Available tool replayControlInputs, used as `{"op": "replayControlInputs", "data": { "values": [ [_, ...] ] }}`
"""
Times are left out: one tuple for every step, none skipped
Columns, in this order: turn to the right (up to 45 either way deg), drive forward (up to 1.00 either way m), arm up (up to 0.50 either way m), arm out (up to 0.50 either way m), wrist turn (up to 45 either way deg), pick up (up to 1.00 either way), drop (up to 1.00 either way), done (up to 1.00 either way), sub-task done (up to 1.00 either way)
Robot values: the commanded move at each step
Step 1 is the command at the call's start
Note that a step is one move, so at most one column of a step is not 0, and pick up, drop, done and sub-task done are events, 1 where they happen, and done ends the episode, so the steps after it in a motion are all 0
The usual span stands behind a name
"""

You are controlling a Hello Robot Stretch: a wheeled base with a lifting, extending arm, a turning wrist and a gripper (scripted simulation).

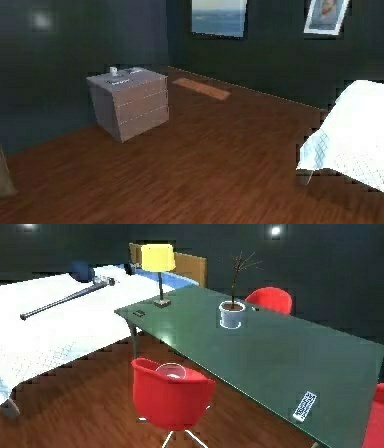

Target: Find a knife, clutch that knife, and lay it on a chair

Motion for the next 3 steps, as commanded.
{"op": "replayControlInputs", "data": {
  "values": [
    [0.0, 1.0, 0.0, 0.0, 0.0, 0.0, 0.0, 0.0, 0.0],
    [0.0, 1.0, 0.0, 0.0, 0.0, 0.0, 0.0, 0.0, 0.0],
    [3.0, 0.0, 0.0, 0.0, 0.0, 0.0, 0.0, 0.0, 0.0]
  ]
}}
